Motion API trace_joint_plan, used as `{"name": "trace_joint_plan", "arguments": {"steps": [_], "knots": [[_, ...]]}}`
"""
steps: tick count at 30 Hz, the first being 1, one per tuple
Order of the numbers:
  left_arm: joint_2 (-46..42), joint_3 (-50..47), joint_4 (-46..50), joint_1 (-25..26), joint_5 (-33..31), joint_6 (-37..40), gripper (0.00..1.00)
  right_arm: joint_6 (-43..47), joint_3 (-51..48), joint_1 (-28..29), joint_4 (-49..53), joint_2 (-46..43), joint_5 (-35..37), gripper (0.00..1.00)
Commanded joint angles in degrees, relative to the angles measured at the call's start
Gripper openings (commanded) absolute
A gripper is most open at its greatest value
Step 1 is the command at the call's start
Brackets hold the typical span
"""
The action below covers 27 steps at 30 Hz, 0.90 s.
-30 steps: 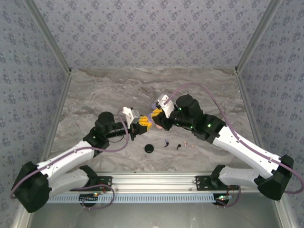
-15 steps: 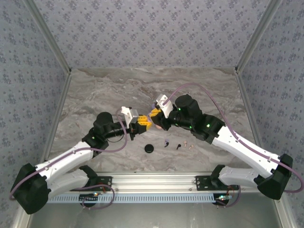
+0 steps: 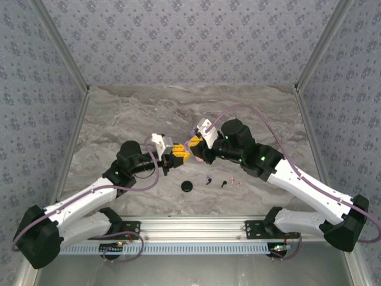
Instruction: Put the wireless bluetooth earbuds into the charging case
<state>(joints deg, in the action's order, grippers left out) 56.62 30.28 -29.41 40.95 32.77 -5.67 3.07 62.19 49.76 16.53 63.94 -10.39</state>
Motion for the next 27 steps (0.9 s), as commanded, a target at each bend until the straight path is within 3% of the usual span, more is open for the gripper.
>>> {"name": "trace_joint_plan", "arguments": {"steps": [1,11,16,22,27], "knots": [[-1.2,1.6,-2.3,0.4,0.4,-0.2,0.00,1.1,0.4,-0.3,1.2,-0.9,-1.1,0.20],[-1.8,1.5,-2.4,0.4,0.4,-0.4,0.00,1.2,0.3,-0.2,1.4,0.7,-2.7,0.22],[-1.9,1.3,-2.2,0.4,0.2,-0.3,0.00,0.7,2.5,-0.5,2.7,1.4,-3.1,0.33],[-1.9,1.1,-1.3,0.4,-1.6,0.3,0.00,-1.9,5.3,-2.7,4.5,-1.2,-1.8,0.61],[-2.9,-0.6,-1.1,0.3,-6.3,1.4,0.00,-5.6,2.7,-5.5,5.6,-6.3,2.9,1.00]]}}
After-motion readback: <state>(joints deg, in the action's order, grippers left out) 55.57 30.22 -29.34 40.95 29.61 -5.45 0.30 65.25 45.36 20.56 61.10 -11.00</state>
